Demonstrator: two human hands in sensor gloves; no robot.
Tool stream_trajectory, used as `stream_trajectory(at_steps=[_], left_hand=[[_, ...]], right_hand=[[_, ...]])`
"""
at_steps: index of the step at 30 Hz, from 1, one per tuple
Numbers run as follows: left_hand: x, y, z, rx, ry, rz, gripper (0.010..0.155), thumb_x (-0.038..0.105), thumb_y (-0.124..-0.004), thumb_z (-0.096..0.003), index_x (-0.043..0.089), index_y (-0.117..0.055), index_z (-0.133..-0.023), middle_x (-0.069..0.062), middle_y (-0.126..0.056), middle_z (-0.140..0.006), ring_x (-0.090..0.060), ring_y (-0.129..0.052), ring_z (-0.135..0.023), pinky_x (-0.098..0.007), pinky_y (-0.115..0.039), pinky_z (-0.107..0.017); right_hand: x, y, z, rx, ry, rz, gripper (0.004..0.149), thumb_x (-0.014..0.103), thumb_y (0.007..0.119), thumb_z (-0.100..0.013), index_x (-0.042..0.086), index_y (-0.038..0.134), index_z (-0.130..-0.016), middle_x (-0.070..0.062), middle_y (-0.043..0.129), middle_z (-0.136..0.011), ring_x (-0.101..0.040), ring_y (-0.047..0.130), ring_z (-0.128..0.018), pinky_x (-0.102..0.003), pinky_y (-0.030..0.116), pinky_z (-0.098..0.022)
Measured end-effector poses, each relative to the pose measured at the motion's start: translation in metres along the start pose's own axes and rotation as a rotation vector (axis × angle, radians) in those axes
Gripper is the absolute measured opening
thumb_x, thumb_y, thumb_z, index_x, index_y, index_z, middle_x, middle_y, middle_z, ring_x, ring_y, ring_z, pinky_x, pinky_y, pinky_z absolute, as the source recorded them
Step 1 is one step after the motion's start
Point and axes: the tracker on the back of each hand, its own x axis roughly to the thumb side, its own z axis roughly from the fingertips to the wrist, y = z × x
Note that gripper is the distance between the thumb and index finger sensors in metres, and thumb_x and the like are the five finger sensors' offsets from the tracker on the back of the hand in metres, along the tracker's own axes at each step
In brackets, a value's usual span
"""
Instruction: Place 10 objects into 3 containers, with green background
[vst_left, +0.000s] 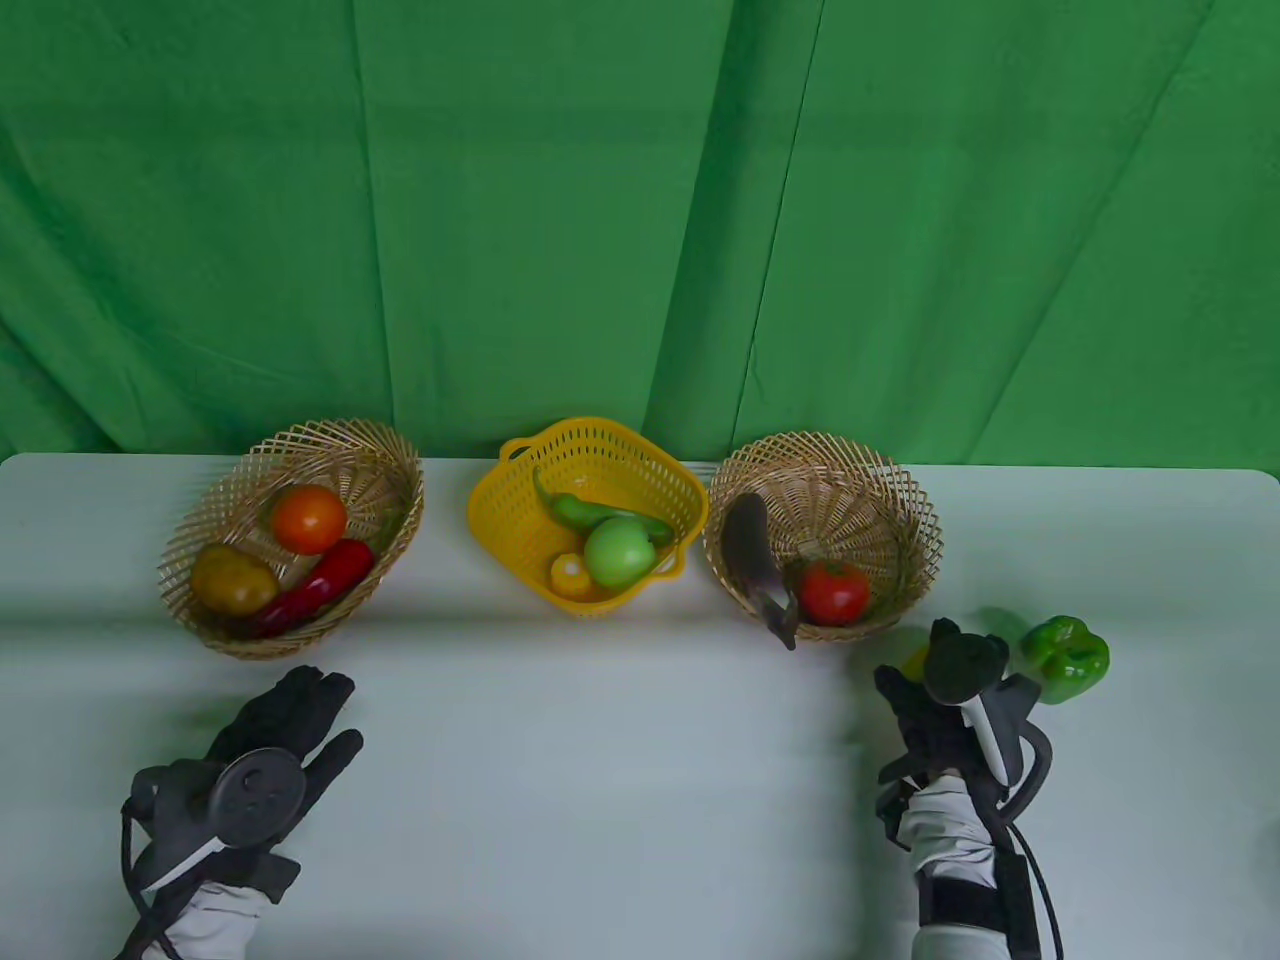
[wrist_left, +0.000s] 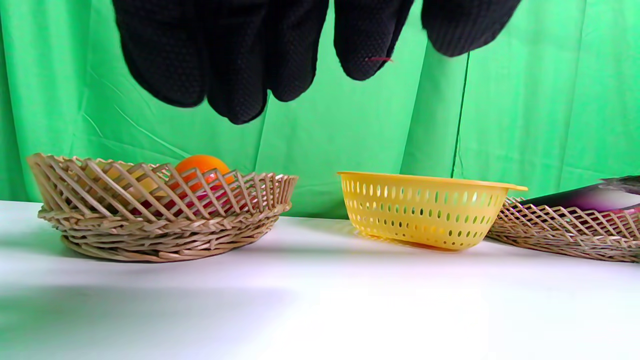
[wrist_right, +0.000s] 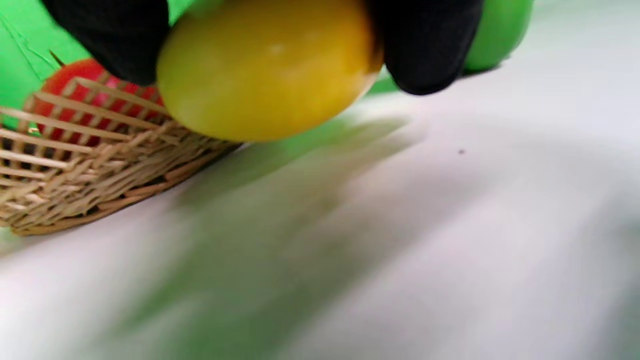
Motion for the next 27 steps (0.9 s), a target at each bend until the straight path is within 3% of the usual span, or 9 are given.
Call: stream_trajectory(at_steps=[15,27], left_hand=[[0.000,0.006,0.002,0.031,0.000,0.005,0.062,0.058,-0.061,-0.0561,0.032,-0.059,-0.112,-0.014,-0.072,-0.113,-0.037,-0.086,-0.096,-0.054,-0.076,-0.062],[0.000,0.005,0.001,0.029,-0.002,0.002,0.062,0.058,-0.061,-0.0561,0.032,-0.059,-0.112,-0.014,-0.072,-0.113,-0.037,-0.086,-0.095,-0.054,-0.076,-0.062]], right_hand=[[0.033,-0.034,0.016,-0.071,-0.114,0.033,0.084,0.057,0.075,-0.055,0.022,0.029,-0.116,-0.032,0.012,-0.118,-0.064,0.062,-0.089,-0.057,0.068,-0.068],[0.082,-0.047,-0.008,-0.152,-0.184,0.017,0.083,0.058,0.073,-0.054,0.025,0.029,-0.116,-0.030,0.013,-0.119,-0.062,0.061,-0.091,-0.058,0.067,-0.069]])
